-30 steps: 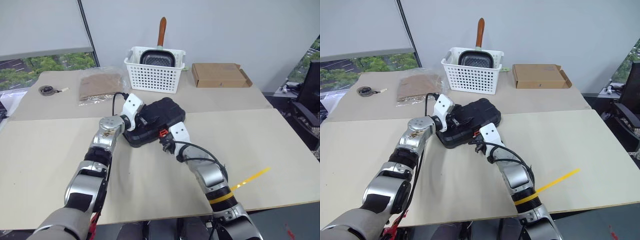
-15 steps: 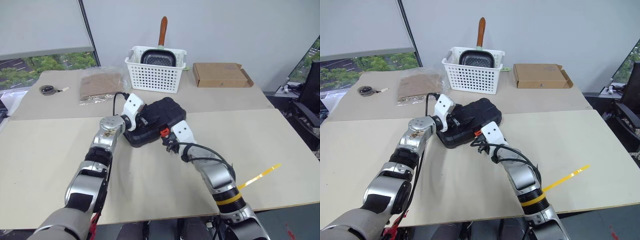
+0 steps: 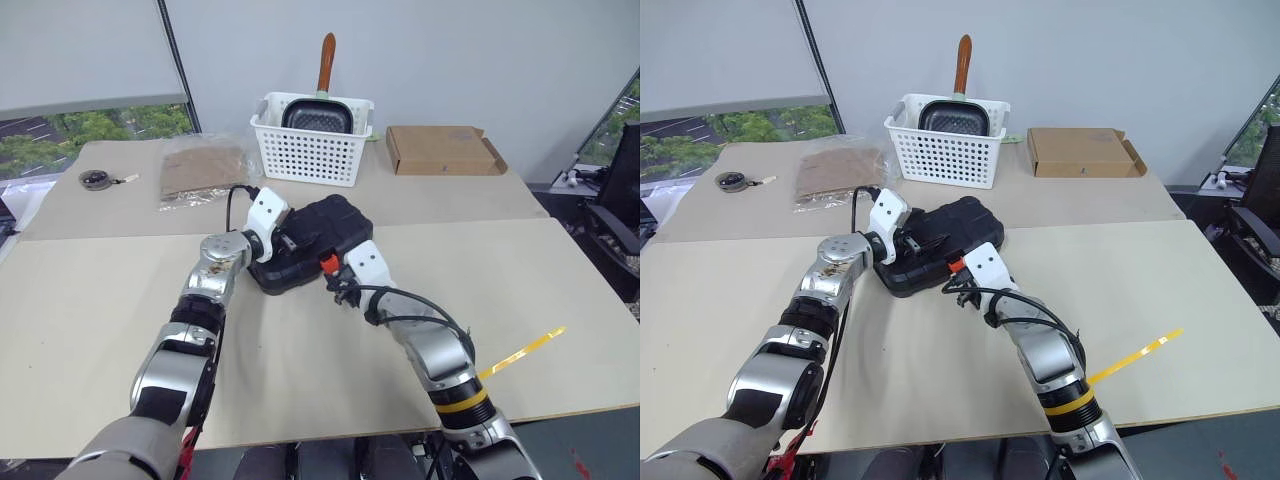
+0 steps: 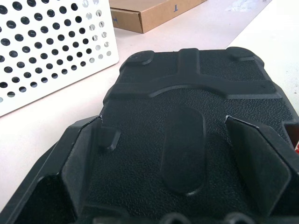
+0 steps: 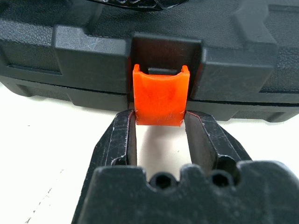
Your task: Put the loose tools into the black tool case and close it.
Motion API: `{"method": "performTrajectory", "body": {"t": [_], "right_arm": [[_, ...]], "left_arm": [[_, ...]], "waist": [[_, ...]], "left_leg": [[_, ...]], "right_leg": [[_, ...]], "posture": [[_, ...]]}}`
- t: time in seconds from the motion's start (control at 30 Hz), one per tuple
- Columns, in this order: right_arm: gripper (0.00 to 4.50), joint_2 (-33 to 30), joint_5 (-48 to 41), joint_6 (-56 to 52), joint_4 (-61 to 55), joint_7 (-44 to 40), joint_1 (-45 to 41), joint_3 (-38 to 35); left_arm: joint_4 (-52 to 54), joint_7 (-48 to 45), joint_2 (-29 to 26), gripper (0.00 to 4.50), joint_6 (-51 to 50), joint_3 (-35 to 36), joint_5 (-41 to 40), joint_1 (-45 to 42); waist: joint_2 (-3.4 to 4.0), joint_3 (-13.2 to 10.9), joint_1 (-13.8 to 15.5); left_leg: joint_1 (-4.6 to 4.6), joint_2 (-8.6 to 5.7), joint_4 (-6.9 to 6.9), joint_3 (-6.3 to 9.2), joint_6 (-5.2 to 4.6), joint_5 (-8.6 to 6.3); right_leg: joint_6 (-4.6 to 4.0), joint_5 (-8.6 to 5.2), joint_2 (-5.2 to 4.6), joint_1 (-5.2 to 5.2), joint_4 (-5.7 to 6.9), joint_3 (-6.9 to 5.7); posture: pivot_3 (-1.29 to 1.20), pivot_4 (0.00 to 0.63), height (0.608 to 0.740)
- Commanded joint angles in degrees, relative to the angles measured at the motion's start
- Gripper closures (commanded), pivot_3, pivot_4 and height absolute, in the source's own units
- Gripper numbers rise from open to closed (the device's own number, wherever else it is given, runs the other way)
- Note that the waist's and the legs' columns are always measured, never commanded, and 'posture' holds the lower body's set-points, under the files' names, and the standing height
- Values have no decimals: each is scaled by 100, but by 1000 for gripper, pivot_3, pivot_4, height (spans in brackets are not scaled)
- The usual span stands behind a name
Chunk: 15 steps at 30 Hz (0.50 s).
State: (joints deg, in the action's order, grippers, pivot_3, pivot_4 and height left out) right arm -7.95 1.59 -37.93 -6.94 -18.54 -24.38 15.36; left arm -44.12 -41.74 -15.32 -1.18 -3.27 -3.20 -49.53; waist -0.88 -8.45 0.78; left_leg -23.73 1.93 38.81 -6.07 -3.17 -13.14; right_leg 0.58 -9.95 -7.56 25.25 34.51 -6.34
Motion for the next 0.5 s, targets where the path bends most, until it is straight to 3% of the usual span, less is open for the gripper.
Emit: {"method": "performTrajectory", "body": {"t": [0.03,0.17,0.23,0.33,0.5], "right_arm": [[3245,66,-3,104,-339,51,-216,-62],[3245,88,-72,77,-338,28,-190,-105],[2225,66,-72,85,-349,28,-148,-122],[1328,18,-105,38,-406,-27,-79,-123],[1328,-67,-175,-140,-582,-141,-14,-109]], "left_arm": [[-375,-18,146,0,-172,-264,223,312],[-384,-16,167,0,-172,-265,222,303],[-388,-9,179,0,-173,-264,221,304],[-390,-1,192,0,-172,-252,223,319],[-430,11,212,0,-163,-231,233,320]], "waist": [[0,0,1],[1,0,1],[1,1,2],[15,9,15],[25,15,37]], "left_leg": [[-1,0,0,0,0,0],[-3,0,-1,4,0,-1],[-4,0,-1,7,0,-1],[-5,-1,-1,18,0,-1],[-11,-2,-5,36,0,-2]], "right_leg": [[0,0,-1,0,-2,-2],[2,1,-3,-1,-7,-8],[3,2,-4,-1,-8,-13],[3,2,-9,-5,-13,-26],[4,2,-23,-12,-32,-67]], "posture": [[0,150,700],[0,150,700],[0,150,700],[0,150,700],[0,150,700]]}}
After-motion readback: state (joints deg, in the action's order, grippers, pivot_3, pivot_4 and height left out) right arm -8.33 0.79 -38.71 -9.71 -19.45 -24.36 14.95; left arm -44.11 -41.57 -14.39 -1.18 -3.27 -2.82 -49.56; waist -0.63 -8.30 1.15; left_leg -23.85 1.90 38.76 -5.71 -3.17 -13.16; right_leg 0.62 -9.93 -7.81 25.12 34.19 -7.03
